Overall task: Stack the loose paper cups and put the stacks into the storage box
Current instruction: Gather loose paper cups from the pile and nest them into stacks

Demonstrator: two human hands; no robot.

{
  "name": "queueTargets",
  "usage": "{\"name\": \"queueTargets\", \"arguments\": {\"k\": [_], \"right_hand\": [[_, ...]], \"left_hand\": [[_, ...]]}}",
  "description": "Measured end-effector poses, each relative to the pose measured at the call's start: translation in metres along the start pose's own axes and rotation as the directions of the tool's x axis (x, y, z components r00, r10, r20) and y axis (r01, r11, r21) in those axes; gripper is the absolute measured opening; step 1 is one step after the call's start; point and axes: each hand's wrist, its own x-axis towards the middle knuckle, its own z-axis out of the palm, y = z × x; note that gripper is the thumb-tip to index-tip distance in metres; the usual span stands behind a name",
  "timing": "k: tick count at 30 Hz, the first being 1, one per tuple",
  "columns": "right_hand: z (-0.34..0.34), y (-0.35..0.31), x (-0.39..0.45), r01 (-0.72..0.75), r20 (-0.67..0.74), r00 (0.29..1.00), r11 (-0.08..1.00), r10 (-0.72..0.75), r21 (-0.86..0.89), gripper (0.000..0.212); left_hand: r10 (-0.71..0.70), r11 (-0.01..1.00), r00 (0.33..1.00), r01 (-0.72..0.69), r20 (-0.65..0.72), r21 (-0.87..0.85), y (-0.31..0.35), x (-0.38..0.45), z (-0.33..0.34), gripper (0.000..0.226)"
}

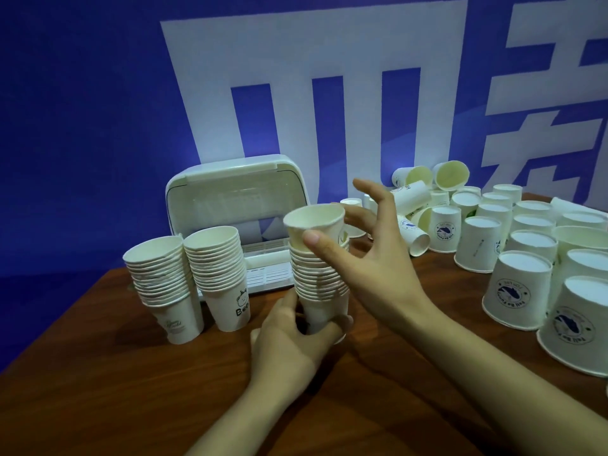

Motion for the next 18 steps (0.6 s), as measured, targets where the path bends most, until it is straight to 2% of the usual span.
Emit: {"name": "queueTargets", "arguments": {"k": [5, 10, 13, 16, 18], "right_hand": [[-0.002, 0.005, 0.002, -0.016, -0.005, 1.0, 0.995, 0.015, -0.094, 0.071], [-0.005, 0.011, 0.005, -0.012, 0.002, 1.0, 0.984, 0.012, -0.176, 0.076], [-0.004, 0.016, 0.006, 0.023, 0.01, 1.0, 0.968, -0.021, -0.249, 0.072], [-0.005, 0.021, 0.004, 0.031, 0.049, 0.999, 0.979, -0.021, -0.202, 0.068], [-0.005, 0.027, 0.002, 0.006, 0.106, 0.994, 0.992, 0.008, -0.125, 0.073]], "left_hand": [[-0.004, 1.0, 1.0, 0.003, 0.019, 0.01, 0.002, -0.002, -0.002, 0.06], [0.005, 0.999, 1.0, -0.005, 0.014, 0.041, 0.0, -0.001, -0.003, 0.061], [0.0, 0.999, 1.0, -0.001, 0.025, 0.054, -0.003, 0.002, -0.002, 0.062], [0.004, 0.997, 1.0, -0.007, 0.028, 0.073, -0.003, 0.002, -0.002, 0.061], [0.006, 0.998, 1.0, -0.006, 0.007, 0.063, -0.003, 0.002, -0.001, 0.062]]}}
